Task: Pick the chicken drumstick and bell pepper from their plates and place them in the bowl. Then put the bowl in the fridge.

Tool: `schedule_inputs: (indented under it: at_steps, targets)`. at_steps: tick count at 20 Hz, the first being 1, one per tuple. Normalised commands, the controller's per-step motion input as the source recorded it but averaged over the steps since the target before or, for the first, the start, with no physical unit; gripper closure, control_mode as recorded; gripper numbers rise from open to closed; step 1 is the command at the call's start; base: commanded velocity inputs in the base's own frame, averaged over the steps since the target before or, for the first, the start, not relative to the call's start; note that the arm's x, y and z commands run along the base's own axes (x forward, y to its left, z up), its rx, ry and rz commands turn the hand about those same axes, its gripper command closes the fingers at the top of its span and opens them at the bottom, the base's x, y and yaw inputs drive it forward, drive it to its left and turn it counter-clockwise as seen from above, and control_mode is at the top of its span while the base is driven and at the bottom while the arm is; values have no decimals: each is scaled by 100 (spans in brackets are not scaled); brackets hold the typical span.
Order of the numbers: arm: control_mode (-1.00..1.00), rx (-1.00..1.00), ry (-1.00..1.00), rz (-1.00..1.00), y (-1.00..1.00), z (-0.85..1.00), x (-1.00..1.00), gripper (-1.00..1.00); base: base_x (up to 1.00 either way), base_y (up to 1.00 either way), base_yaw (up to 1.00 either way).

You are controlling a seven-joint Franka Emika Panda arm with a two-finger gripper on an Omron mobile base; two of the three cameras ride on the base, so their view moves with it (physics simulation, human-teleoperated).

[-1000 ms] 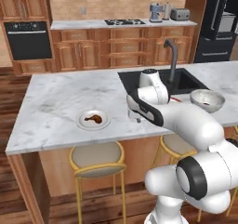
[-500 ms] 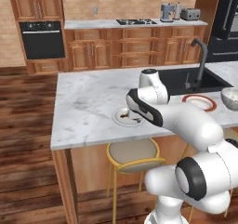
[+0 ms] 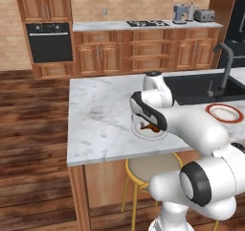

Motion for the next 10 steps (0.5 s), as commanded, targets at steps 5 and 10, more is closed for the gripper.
schedule_inputs:
  at_steps: [5,10]
  targets:
    - [100,0,0,0,0,0,0,-100,51,26,3]
    - [100,0,0,0,0,0,0,-100,10,2,0]
